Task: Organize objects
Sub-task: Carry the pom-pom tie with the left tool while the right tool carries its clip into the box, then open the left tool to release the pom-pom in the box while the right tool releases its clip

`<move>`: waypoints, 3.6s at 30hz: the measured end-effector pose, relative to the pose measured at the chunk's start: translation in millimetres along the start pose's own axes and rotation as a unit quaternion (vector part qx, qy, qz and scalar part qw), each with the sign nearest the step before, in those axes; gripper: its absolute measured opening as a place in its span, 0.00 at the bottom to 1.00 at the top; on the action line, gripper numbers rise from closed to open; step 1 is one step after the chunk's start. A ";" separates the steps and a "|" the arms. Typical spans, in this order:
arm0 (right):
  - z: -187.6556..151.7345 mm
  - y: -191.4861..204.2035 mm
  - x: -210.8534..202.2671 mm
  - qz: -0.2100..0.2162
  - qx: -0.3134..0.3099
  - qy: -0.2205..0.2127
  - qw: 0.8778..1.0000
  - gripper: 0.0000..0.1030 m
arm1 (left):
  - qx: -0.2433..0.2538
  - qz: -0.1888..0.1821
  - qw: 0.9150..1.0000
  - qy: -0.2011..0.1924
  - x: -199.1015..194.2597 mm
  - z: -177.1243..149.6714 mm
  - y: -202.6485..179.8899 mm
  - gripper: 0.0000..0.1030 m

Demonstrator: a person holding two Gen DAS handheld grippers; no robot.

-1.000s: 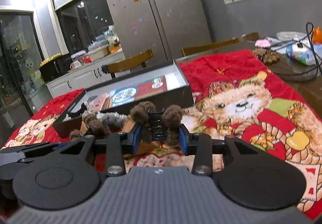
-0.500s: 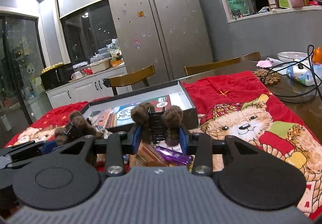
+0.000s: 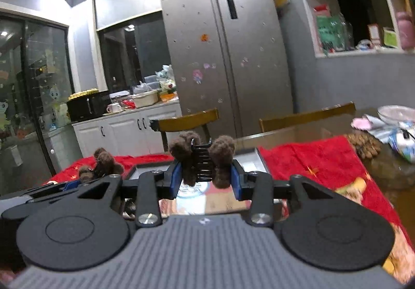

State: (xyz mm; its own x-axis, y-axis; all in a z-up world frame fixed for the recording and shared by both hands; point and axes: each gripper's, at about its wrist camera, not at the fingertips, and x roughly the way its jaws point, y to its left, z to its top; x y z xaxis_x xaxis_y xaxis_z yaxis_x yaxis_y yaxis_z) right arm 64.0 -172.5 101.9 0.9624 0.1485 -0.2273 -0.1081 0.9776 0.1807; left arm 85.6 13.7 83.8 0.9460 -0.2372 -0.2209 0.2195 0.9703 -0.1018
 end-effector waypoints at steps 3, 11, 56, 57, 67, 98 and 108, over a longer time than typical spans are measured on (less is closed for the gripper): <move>11.8 9.7 6.2 0.012 -0.005 -0.008 1.000 0.41 | -0.016 0.013 1.000 -0.010 1.8 17.6 9.1 0.30; 33.0 20.0 32.0 0.036 -0.006 -0.010 0.999 0.41 | -0.057 0.025 0.998 0.005 22.6 57.7 26.2 0.30; -32.2 -29.1 139.3 0.055 0.045 0.163 0.984 0.41 | -0.027 -0.030 0.987 0.155 148.1 -18.5 26.0 0.30; -31.9 -29.2 141.1 0.056 0.045 0.167 0.983 0.41 | -0.027 -0.030 0.987 0.157 148.6 -18.6 26.1 0.30; -39.2 -24.6 150.3 0.032 0.022 0.206 0.978 0.41 | -0.034 -0.025 0.982 0.185 156.1 -23.9 29.1 0.30; -42.0 -21.2 152.1 0.039 -0.001 0.211 0.977 0.45 | -0.041 -0.021 0.979 0.198 160.0 -23.1 33.7 0.30; -41.7 -21.2 152.2 0.042 0.001 0.209 0.977 0.45 | -0.034 -0.016 0.980 0.193 158.5 -22.7 33.7 0.31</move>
State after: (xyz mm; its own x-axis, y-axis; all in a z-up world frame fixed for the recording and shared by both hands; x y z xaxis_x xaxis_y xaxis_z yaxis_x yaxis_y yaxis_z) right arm 202.4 -164.4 23.5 0.7642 0.2767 -0.5826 -0.1815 0.9591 0.2173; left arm 237.5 7.7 23.4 0.7754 -0.2810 -0.5655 0.2186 0.9596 -0.1771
